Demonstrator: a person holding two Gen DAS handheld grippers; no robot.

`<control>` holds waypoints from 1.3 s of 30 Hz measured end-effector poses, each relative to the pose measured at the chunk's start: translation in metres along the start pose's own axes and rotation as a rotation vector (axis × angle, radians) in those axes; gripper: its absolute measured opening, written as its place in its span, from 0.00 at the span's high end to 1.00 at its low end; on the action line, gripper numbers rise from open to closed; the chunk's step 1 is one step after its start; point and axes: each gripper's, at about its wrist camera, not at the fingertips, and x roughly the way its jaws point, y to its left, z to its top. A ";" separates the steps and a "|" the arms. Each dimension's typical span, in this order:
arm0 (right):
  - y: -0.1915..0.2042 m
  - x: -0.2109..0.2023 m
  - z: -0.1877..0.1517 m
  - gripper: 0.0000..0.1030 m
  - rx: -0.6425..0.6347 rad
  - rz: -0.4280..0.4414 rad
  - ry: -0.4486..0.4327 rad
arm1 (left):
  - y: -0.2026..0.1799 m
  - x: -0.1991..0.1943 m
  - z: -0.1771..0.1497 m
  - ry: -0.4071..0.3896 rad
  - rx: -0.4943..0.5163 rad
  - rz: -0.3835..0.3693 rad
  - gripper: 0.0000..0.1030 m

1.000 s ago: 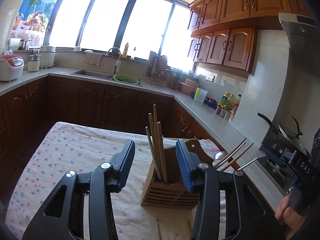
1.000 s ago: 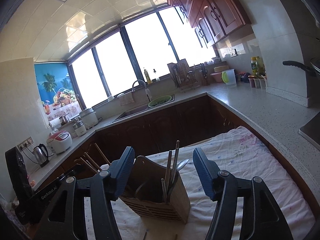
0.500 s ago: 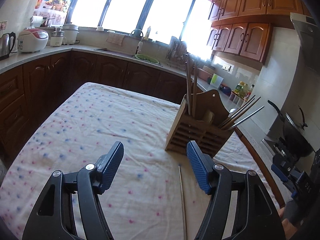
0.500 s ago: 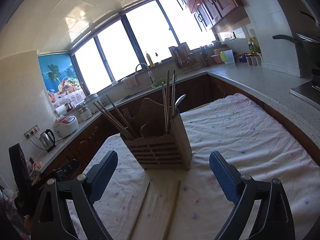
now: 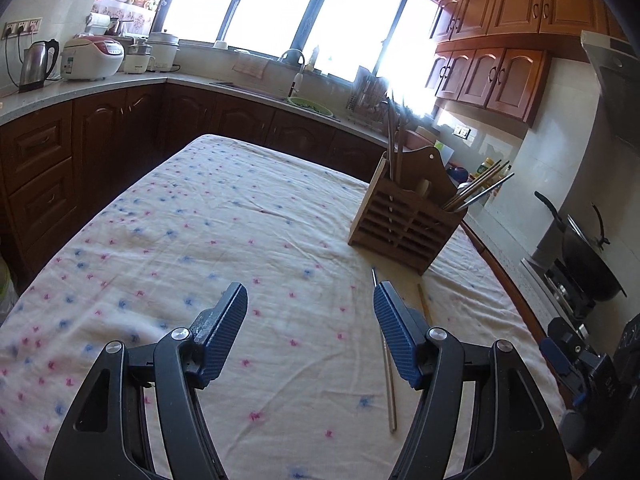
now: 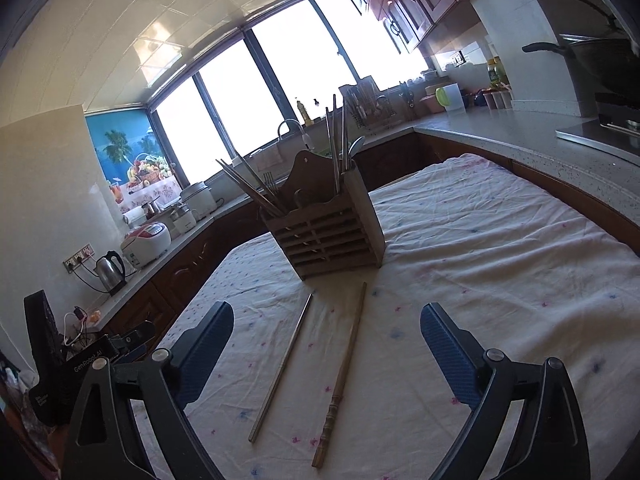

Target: Organize utensils

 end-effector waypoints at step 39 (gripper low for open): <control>0.045 -0.071 -0.052 0.00 -0.355 -0.173 -0.202 | -0.039 -0.060 -0.065 -0.178 0.261 0.126 0.00</control>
